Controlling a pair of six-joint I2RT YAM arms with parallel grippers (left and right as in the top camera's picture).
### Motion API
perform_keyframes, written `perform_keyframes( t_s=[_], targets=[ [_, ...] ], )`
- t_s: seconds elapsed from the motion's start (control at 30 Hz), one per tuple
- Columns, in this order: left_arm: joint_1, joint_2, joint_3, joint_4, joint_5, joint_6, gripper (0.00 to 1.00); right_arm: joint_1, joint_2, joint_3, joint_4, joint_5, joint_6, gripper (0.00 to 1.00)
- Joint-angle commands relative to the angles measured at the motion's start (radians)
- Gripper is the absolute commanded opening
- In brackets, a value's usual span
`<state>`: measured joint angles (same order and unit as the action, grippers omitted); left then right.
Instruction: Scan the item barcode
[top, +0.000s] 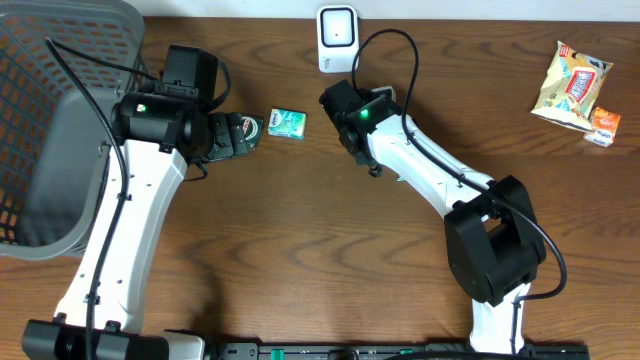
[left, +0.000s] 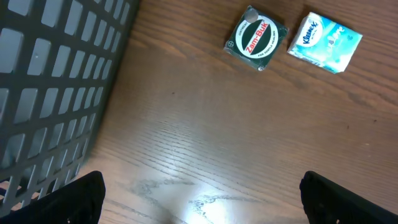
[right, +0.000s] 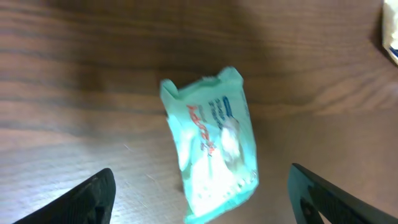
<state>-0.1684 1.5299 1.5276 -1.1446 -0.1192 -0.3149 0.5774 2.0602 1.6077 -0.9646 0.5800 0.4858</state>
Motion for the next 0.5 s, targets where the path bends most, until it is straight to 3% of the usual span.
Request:
perform_keyframes(
  t_s=[0.0, 0.17, 0.47],
  targets=[
    [0.002, -0.002, 0.001, -0.002, -0.016, -0.005, 0.99, -0.008, 0.013, -0.039, 0.046, -0.002, -0.065, 0.82],
    [0.002, -0.002, 0.001, -0.002, -0.016, -0.005, 0.99, -0.011, 0.016, -0.081, 0.092, 0.063, -0.087, 0.83],
    [0.002, -0.002, 0.001, -0.002, -0.016, -0.005, 0.99, -0.016, 0.016, -0.172, 0.19, 0.069, -0.149, 0.75]
  ],
)
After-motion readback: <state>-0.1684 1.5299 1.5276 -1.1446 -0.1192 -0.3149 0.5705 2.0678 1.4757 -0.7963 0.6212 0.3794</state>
